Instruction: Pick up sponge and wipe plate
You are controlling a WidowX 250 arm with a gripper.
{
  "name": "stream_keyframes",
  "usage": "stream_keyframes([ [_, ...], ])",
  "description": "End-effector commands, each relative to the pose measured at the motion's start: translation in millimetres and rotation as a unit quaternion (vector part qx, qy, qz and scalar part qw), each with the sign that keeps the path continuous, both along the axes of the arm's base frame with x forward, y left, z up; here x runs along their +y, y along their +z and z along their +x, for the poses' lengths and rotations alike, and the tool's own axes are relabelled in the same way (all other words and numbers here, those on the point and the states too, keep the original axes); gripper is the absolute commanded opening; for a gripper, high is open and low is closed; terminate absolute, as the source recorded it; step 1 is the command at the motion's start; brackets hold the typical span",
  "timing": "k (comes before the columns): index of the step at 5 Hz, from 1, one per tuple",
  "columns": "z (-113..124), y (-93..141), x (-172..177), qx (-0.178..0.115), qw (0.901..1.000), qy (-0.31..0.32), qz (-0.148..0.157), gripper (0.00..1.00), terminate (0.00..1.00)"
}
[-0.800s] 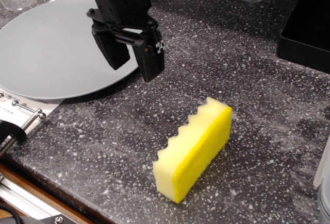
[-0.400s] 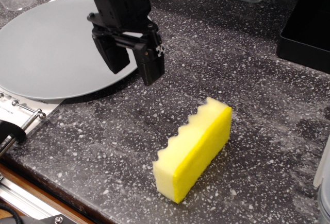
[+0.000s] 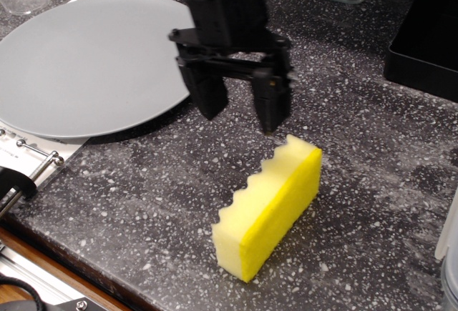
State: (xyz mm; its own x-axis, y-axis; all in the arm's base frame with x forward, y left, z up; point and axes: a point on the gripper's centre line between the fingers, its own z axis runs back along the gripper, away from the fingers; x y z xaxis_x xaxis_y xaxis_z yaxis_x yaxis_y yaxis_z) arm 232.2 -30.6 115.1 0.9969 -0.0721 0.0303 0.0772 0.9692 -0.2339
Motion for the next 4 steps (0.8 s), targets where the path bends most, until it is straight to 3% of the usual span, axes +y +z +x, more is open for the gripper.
stream_keyframes([
  [1,-10,-13,-26,-0.036,0.9987,-0.020,0.031,1.00,0.00],
  [4,-22,-53,-34,-0.034,0.9968,-0.035,0.064,1.00,0.00],
])
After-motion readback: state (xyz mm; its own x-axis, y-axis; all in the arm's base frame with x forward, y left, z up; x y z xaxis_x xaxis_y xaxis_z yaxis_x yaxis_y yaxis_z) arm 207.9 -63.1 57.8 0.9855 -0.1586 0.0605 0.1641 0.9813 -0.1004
